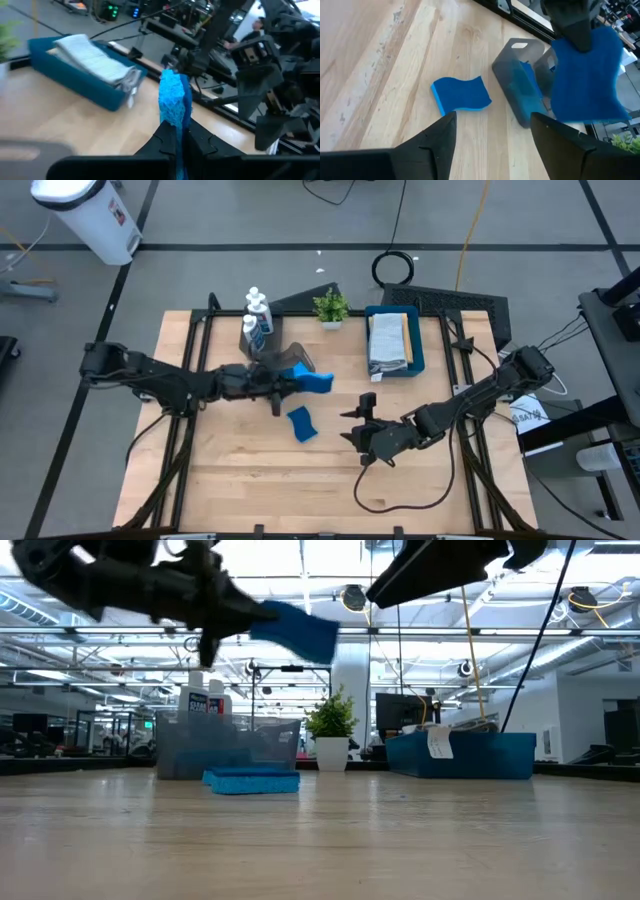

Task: Pick & Place Kitchen Items
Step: Put the blue sponge into the bottom black bin

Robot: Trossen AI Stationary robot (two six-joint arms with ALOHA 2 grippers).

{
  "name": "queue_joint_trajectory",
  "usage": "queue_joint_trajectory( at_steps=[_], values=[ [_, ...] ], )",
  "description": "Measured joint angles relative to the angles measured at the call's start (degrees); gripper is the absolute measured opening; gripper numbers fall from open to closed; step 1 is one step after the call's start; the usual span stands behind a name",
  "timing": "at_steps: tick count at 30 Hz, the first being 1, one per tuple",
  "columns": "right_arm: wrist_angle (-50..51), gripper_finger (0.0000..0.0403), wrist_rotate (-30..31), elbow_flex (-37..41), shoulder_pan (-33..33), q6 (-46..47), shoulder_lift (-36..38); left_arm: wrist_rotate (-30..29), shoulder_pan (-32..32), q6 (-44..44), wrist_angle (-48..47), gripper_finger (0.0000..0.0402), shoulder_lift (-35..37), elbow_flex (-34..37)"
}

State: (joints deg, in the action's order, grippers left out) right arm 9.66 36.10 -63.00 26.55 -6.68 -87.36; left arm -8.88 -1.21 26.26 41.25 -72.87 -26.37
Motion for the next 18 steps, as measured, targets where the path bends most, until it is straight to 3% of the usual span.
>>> queue_joint_trajectory(
  at_steps=[7, 13, 18],
  values=[
    [0.45, 0.0205, -0.09, 0.0, -0.07, 0.02, -0.01, -12.13, -0.03, 6.91, 7.97, 0.0012, 9.71, 13.73],
    [0.45, 0.0197, -0.11, 0.0, -0.33, 0.02, -0.01, -23.44, -1.85, 14.38, 12.03, 0.0016, 11.74, 23.37],
    [0.32, 0.0196, -0.11, 0.0, -0.35, 0.02, -0.01, -23.72, -2.36, 16.15, 11.17, 0.0009, 11.77, 24.78]
  ],
)
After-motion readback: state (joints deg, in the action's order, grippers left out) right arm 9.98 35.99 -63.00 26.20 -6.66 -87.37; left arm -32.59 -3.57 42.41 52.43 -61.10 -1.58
